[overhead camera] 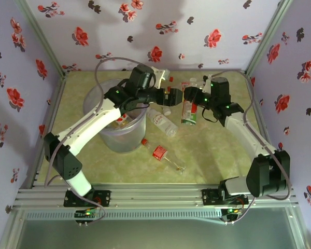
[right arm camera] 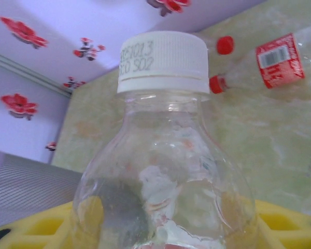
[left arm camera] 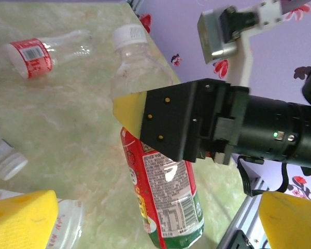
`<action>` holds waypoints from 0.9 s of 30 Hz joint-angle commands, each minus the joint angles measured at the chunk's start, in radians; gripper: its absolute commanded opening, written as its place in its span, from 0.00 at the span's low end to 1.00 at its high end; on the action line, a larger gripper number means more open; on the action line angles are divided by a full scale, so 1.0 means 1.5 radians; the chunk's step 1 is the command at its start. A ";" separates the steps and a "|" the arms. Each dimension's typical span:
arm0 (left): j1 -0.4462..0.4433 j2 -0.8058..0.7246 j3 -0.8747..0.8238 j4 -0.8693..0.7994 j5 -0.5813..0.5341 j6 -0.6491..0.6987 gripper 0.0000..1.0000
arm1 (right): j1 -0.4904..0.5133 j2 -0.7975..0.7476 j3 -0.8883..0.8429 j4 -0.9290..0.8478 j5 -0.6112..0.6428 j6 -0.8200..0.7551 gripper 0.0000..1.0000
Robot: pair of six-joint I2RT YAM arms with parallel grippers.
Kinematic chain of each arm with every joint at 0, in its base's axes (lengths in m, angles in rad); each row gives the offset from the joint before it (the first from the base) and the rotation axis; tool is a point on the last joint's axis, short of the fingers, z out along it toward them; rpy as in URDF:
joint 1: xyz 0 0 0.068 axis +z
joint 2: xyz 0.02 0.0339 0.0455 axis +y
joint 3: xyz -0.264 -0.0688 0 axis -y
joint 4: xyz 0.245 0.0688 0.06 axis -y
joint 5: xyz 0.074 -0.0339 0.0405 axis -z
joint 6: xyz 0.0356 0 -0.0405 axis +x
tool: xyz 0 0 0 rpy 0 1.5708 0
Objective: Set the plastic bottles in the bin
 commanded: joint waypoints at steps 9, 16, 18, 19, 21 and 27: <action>-0.022 0.029 -0.045 0.100 0.056 -0.055 1.00 | -0.003 -0.029 -0.054 0.209 -0.115 0.148 0.41; -0.022 0.045 -0.049 0.102 0.057 -0.055 0.91 | -0.004 -0.023 -0.071 0.297 -0.133 0.207 0.41; -0.022 0.054 -0.044 0.102 0.061 -0.056 0.89 | -0.004 -0.015 -0.073 0.322 -0.144 0.225 0.41; -0.022 0.060 -0.040 0.102 0.064 -0.057 0.88 | -0.004 -0.010 -0.076 0.335 -0.148 0.232 0.41; -0.022 0.067 -0.034 0.102 0.065 -0.057 0.86 | -0.004 -0.005 -0.077 0.347 -0.159 0.238 0.41; -0.022 0.084 -0.015 0.107 0.069 -0.063 0.76 | -0.003 -0.002 -0.078 0.364 -0.182 0.247 0.42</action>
